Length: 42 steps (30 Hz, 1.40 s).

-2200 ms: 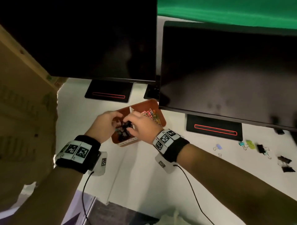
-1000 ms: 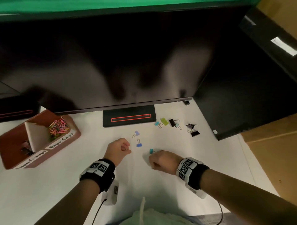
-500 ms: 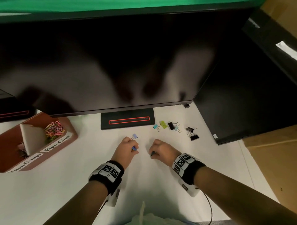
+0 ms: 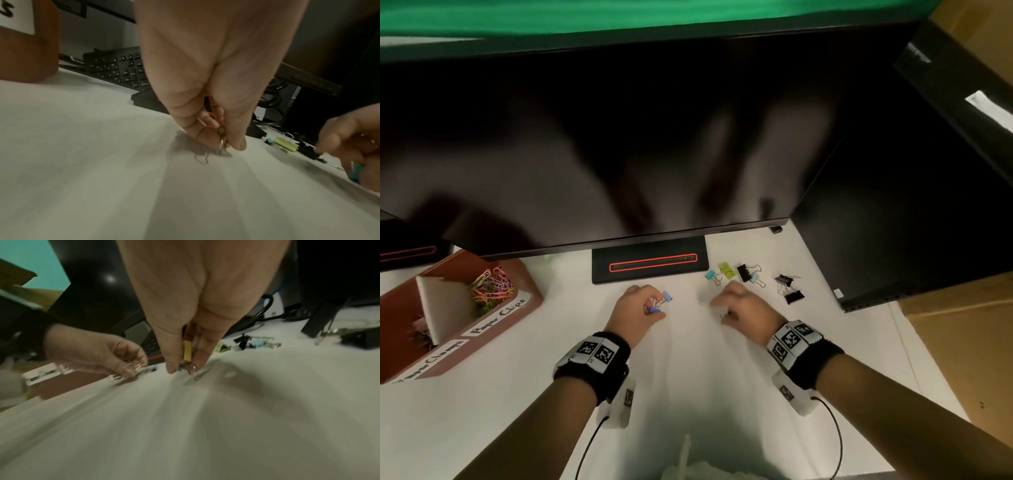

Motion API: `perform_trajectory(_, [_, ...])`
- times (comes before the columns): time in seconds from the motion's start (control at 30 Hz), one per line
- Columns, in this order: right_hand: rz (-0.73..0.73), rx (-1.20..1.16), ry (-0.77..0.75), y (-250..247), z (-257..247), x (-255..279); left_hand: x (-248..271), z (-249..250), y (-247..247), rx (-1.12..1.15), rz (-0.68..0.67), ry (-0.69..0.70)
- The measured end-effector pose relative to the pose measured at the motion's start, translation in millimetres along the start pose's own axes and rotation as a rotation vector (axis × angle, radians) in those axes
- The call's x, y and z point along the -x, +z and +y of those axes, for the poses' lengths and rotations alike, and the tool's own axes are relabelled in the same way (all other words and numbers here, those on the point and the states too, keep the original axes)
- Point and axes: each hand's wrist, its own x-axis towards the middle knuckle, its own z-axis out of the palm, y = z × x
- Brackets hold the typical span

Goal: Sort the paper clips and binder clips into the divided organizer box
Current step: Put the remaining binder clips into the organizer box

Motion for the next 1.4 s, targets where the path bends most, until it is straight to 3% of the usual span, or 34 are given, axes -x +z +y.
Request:
perform_trajectory(0.13, [0.187, -0.021, 0.081, -32, -3, -20, -11, 9, -5, 0.044, 0.063, 0.019])
perform_trajectory(0.23, [0.122, 0.095, 0.185, -41, -4, -38, -17, 14, -5, 0.005, -0.025, 0.034])
perform_trajectory(0.37, [0.036, 0.204, 0.187, -34, -1, -49, -21, 15, 1, -0.154, -0.052, 0.060])
perform_trajectory(0.77, [0.056, 0.111, 0.171, -18, 2, -16, -3, -4, 0, -0.179, 0.016, 0.091])
perform_trajectory(1.17, [0.102, 0.116, 0.315, -14, -24, -60, 14, -18, -9, -0.118, 0.000, 0.027])
perform_trajectory(1.3, [0.157, 0.107, 0.318, -7, -24, -61, 23, -29, -19, -0.086, -0.018, 0.017])
perform_trajectory(1.4, [0.119, 0.144, 0.286, 4, -33, -54, 33, -35, -31, -0.029, -0.046, 0.004])
